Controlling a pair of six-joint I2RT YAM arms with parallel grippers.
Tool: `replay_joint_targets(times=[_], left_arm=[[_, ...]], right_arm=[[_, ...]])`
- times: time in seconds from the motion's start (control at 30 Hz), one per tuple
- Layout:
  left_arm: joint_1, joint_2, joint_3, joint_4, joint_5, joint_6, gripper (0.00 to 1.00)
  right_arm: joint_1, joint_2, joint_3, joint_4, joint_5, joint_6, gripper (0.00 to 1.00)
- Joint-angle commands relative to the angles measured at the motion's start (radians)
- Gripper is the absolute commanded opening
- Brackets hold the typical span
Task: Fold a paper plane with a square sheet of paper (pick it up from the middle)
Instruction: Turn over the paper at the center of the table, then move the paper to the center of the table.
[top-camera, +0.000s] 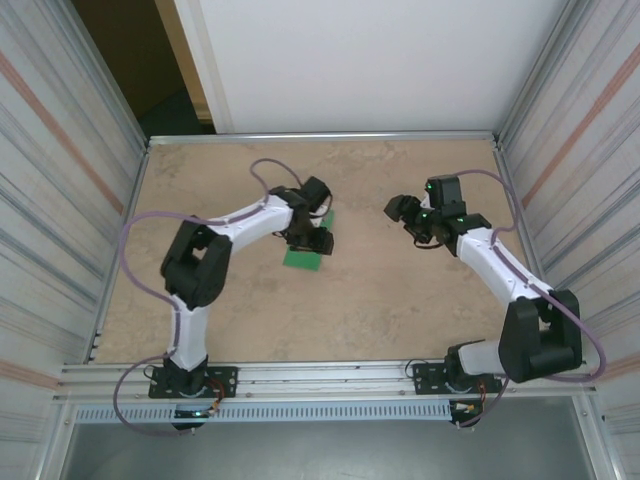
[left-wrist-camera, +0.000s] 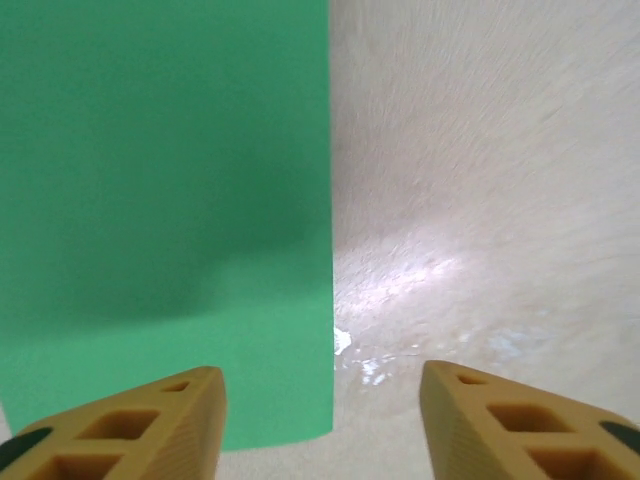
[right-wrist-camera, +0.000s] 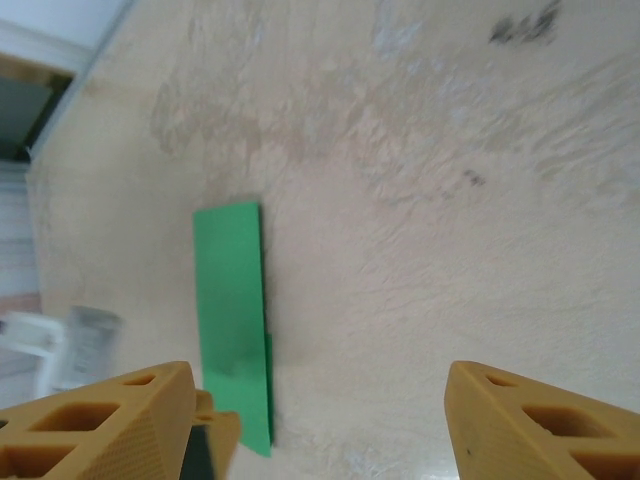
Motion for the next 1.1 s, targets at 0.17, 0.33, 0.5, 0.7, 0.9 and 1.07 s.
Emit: replay_joint_targets(times=[0.17, 0.33, 0.5, 0.7, 0.9, 1.07], left_arm=[[0.207, -0.317, -0.316, 0.307, 0.150, -0.182, 0.73], [0.321, -0.424, -0.477, 0.377, 0.181, -0.210, 0.99], [0.383, -0.482, -0.562, 0.418, 0.213, -0.231, 0.99], [0.386, -0.471, -0.579, 0.435, 0.229, -0.247, 0.99], [0.387, -0.443, -0.577, 0.462, 0.262, -0.262, 0.99], [0.386, -0.429, -0.570, 0.463, 0.289, -0.263, 0.97]], right_arm=[[0.247, 0.242, 0.133, 0.051, -0.035, -0.006, 0.51], [0.363, 0.412, 0.241, 0.091, -0.081, 0.034, 0.40], [0.409, 0.539, 0.334, 0.083, -0.098, 0.045, 0.38], [0.410, 0.647, 0.390, 0.038, -0.114, 0.023, 0.38], [0.396, 0.692, 0.404, -0.039, -0.105, -0.059, 0.38], [0.379, 0.712, 0.398, -0.161, -0.086, -0.201, 0.39]])
